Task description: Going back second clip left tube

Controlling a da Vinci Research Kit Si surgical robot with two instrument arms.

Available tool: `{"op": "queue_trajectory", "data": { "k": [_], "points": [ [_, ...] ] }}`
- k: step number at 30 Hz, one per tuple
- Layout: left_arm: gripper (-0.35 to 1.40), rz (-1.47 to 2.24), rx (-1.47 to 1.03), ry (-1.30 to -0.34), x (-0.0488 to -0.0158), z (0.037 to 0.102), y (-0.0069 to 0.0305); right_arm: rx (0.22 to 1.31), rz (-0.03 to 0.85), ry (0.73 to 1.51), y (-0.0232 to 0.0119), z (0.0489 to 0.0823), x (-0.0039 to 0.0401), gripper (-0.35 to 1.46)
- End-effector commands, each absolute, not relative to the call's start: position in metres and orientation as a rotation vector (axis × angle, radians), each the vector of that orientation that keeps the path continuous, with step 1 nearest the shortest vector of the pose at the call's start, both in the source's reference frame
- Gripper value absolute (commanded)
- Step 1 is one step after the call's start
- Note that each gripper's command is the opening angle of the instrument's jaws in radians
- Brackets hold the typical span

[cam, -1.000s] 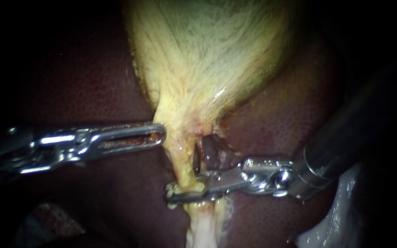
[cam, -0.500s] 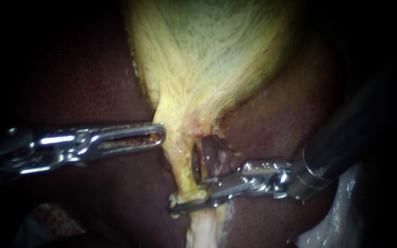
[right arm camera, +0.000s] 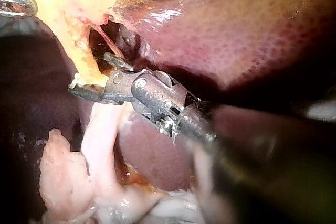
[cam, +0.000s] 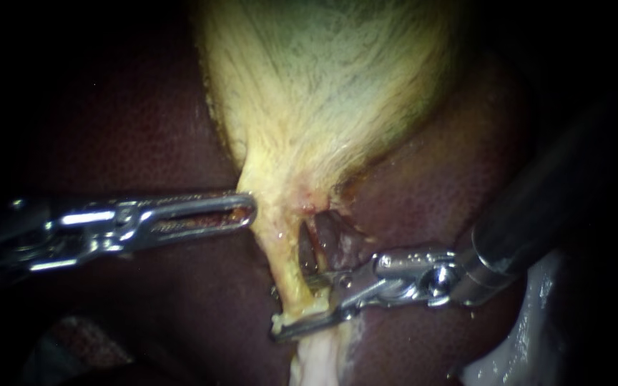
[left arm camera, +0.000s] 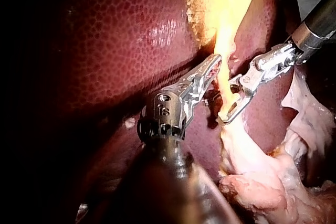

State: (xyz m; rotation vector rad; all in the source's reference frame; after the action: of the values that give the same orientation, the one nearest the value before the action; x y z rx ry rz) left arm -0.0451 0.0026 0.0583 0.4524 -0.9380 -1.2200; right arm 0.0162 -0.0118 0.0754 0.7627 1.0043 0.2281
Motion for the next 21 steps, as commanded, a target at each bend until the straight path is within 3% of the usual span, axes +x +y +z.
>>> {"op": "queue_trajectory", "data": {
  "k": [1, 21],
  "points": [
    [-0.35, -1.220, 0.452, -0.938, -0.0451, 0.0583, 0.0026, 0.749, 0.219, 1.009, -0.0118, 0.0754, 0.0162, 0.56],
    [-0.35, -1.220, 0.453, -0.938, -0.0450, 0.0582, 0.0025, 0.670, 0.122, 1.063, -0.0129, 0.0741, 0.0162, 0.60]
  ]
}}
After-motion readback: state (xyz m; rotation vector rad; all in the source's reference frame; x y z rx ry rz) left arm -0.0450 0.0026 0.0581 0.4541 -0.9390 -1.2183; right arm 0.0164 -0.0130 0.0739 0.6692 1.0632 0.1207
